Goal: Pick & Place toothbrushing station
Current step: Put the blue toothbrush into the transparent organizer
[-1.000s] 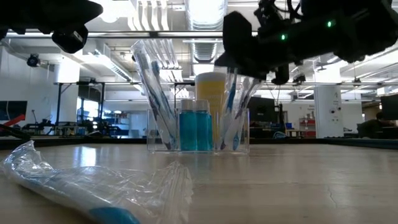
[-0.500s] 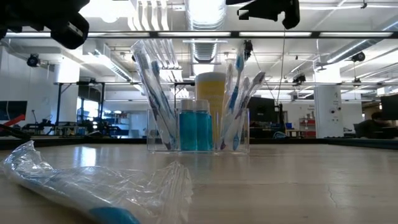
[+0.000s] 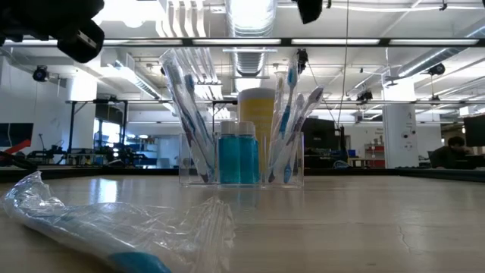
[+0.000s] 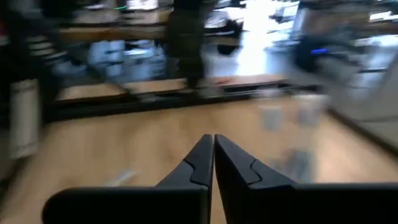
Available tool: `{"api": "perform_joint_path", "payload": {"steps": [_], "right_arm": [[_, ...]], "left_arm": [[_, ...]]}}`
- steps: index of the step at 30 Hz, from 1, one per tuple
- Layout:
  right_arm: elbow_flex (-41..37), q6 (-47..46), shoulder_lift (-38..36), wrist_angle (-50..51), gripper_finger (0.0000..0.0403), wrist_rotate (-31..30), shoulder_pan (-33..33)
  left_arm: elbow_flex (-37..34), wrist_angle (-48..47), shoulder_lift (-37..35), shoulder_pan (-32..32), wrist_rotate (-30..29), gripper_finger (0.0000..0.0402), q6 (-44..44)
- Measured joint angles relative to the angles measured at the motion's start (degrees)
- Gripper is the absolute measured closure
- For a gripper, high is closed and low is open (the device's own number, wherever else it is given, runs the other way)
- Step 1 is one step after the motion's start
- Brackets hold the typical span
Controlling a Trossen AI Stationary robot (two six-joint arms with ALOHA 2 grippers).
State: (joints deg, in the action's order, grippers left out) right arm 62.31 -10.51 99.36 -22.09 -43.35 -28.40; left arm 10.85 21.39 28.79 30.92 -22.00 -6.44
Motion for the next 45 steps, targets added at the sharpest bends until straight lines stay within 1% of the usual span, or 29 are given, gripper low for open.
{"api": "perform_joint_path", "payload": {"steps": [2, 4, 6, 7, 9, 12, 14, 17, 20, 23, 25, 27, 28, 33, 36, 40, 45], "right_arm": [[3.9, -4.1, 2.3, 5.5, 0.0391, 2.9, -0.1], [8.6, -11.2, 4.4, 13.8, 0.0392, 6.1, 0.1], [13.7, -16.0, 7.2, 21.9, 0.0392, 11.7, 1.0], [16.3, -16.7, 8.8, 24.6, 0.0391, 15.0, 1.3], [20.7, -16.3, 12.3, 29.2, 0.0390, 18.7, 1.8], [27.3, -14.2, 17.6, 31.8, 0.0389, 19.9, 1.8], [32.4, -14.2, 20.8, 34.4, 0.0384, 22.3, 1.9], [40.1, -17.0, 25.2, 43.1, 0.0364, 27.5, 2.8], [47.4, -19.1, 29.3, 52.5, 0.0332, 29.6, 3.7], [53.6, -19.3, 33.2, 57.9, 0.0295, 30.4, 4.3], [56.7, -19.3, 35.6, 58.3, 0.0269, 33.0, 4.7], [59.4, -19.5, 37.8, 58.4, 0.0246, 37.0, 5.4], [60.6, -19.9, 38.9, 58.2, 0.0235, 37.8, 5.7], [64.2, -23.5, 43.2, 60.5, 0.0195, 37.8, 6.9], [64.6, -23.7, 44.5, 61.3, 0.0183, 38.3, 7.2], [64.3, -23.7, 45.9, 60.9, 0.0173, 40.8, 7.5], [63.4, -23.7, 46.0, 60.8, 0.0165, 41.0, 7.6]], "left_arm": [[0.0, -1.6, -1.4, 0.0, -0.2, 0.0397, -0.2], [0.0, -3.1, -2.6, 0.0, -0.5, 0.0396, -0.8], [0.0, -3.8, -3.4, -0.1, -0.5, 0.0391, -1.6], [0.0, -4.2, -3.7, 0.0, -0.5, 0.0389, -1.9], [0.0, -4.6, -3.9, 0.0, -0.5, 0.0385, -2.7], [0.0, -5.1, -4.1, 0.0, 0.0, 0.0385, -2.7], [0.0, -6.0, -4.1, 0.0, 0.1, 0.0389, -2.7], [0.0, -6.6, -4.1, 0.0, 0.2, 0.0396, -2.8], [0.0, -6.8, -4.3, 0.0, 0.0, 0.0397, -2.8], [0.0, -7.0, -4.4, 0.0, -0.2, 0.0391, -2.8], [0.0, -7.0, -4.4, 0.0, -0.2, 0.0386, -3.2], [0.0, -7.0, -4.5, 0.0, -0.4, 0.0384, -3.9], [0.0, -7.0, -4.4, 0.0, -0.4, 0.0383, -4.1], [0.0, -7.2, -4.4, 0.0, -0.5, 0.0388, -4.1], [0.0, -7.6, -4.4, 0.0, -0.5, 0.0393, -4.1], [0.0, -7.8, -4.4, 0.0, -0.5, 0.0395, -3.0], [0.0, -7.9, -4.4, 0.0, -2.5, 0.0389, -2.4]]}}
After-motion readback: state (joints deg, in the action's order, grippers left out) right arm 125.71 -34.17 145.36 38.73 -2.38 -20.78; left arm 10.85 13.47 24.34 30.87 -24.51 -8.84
